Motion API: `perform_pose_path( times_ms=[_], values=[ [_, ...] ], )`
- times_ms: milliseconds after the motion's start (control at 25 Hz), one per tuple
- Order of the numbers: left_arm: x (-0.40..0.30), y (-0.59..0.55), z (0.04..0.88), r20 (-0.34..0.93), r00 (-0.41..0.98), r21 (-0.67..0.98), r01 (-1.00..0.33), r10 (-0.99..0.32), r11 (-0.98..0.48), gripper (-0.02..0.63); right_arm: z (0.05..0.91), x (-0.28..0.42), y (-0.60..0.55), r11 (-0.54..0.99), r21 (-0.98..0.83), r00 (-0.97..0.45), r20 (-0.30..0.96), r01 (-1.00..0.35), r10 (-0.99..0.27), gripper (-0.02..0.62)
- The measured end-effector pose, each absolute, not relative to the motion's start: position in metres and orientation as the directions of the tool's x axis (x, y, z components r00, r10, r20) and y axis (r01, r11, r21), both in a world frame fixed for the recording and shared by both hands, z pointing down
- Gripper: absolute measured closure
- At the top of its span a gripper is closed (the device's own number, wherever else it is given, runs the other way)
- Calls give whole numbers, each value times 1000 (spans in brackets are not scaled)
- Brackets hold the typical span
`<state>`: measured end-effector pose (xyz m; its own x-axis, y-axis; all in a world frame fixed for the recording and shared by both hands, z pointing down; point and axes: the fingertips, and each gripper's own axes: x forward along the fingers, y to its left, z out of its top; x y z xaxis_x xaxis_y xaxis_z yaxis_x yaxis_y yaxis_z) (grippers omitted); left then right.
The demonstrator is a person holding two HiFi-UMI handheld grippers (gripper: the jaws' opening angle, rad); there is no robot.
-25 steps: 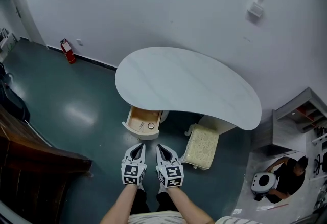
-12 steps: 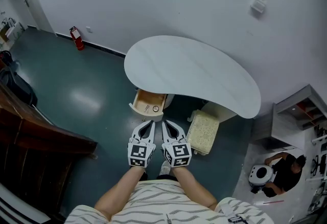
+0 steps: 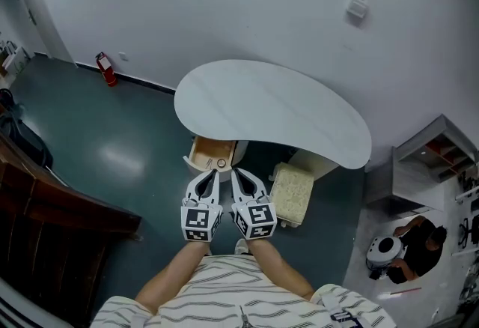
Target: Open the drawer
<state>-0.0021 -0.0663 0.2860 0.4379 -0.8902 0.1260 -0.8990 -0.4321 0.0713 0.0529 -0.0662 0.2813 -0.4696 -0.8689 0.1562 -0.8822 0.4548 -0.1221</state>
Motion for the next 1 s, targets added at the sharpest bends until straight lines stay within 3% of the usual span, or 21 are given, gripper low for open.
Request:
perform_pose_path(
  times_ms=[1000],
  values=[
    [11,-75,251,34,429,58,-902,-903,-427,601,251,74,-76,467,-62,-471,74,-882,-879,581]
  ],
)
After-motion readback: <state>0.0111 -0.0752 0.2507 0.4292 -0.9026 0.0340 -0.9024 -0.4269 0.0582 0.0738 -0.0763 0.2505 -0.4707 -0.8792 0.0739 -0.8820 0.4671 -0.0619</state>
